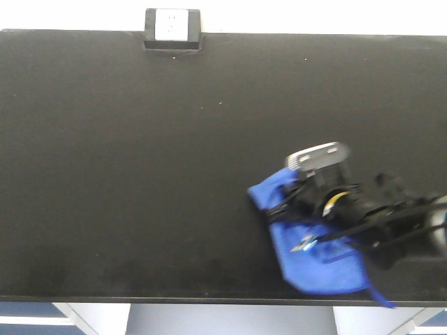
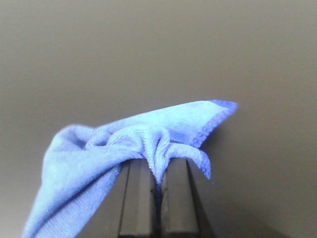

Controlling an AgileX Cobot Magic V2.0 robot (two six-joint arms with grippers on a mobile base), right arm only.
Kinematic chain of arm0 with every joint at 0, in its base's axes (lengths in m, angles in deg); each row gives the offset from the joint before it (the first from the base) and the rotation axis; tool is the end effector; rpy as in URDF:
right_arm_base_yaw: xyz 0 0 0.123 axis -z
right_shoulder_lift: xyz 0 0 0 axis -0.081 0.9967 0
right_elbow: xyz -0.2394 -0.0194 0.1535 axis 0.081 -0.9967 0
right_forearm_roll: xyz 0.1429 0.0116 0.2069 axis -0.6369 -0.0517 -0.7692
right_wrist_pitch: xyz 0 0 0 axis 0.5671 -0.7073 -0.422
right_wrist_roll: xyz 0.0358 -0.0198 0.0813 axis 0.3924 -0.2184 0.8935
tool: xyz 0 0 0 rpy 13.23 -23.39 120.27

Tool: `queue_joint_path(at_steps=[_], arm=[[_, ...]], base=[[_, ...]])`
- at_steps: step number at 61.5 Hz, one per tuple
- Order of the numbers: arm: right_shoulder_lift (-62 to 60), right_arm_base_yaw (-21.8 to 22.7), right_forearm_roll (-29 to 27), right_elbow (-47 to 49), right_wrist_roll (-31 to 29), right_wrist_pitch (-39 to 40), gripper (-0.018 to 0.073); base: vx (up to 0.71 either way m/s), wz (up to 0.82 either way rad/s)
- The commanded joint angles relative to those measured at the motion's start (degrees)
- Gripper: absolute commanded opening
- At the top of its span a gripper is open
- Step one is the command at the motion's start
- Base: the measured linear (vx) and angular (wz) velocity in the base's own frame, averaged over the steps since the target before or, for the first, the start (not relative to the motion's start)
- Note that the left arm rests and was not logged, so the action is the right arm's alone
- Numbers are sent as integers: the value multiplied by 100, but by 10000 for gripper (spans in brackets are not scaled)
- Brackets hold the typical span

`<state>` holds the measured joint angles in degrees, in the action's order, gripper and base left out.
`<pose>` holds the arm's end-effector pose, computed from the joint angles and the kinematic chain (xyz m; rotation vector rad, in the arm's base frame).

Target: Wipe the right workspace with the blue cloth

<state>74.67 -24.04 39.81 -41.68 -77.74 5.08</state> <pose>0.2436 0.1321 0.1178 -0.4443 2.2223 0.3081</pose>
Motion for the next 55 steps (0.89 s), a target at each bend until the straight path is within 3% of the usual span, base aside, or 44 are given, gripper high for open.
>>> queue_joint_path(at_steps=[1, 6, 19, 30, 37, 46, 55], arm=[[-240, -98, 0, 119, -307, 407, 10], [-240, 61, -295, 119, -705, 496, 10], [-240, 741, -2002, 119, -1639, 1435, 13], [-240, 1402, -3167, 119, -2506, 1362, 18], [-331, 1449, -3352, 119, -2888, 1259, 21], [-676, 1424, -3136, 119, -3163, 840, 38], [-1097, 1424, -3126, 119, -3374, 169, 105]], base=[[0, 0], [0, 0], [0, 0], [0, 0], [0, 0], [0, 0], [0, 0]])
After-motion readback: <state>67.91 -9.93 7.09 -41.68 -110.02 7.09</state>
